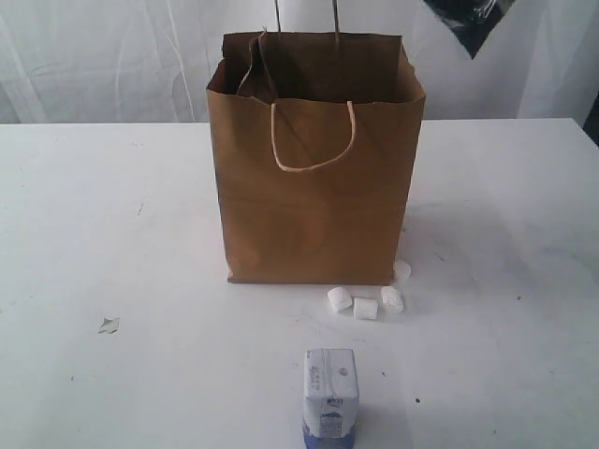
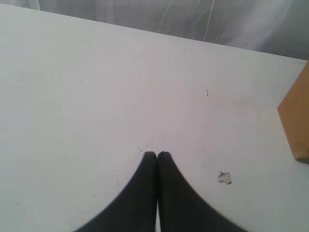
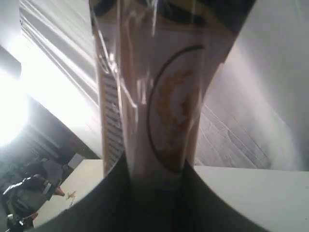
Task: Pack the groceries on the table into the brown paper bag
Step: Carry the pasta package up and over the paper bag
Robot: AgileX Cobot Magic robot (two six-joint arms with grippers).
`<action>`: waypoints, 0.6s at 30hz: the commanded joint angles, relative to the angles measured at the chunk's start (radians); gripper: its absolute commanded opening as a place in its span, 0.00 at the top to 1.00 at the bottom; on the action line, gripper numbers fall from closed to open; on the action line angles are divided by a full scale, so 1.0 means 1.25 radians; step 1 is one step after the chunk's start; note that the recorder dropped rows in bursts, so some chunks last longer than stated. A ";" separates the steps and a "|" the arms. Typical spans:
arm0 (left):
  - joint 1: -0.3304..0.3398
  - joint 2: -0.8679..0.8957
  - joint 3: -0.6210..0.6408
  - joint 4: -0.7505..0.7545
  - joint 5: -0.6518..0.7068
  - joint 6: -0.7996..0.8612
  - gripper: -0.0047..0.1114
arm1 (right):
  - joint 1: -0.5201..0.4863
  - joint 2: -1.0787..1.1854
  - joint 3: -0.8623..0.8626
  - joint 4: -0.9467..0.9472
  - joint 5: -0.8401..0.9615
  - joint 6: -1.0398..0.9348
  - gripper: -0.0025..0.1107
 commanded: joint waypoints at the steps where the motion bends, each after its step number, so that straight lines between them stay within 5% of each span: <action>1: 0.001 -0.004 0.003 0.004 -0.003 -0.008 0.96 | 0.042 0.029 -0.045 0.071 0.008 -0.031 0.98; 18: 0.001 -0.004 0.003 0.004 -0.003 -0.008 0.96 | 0.131 0.087 -0.124 0.071 0.008 -0.175 0.98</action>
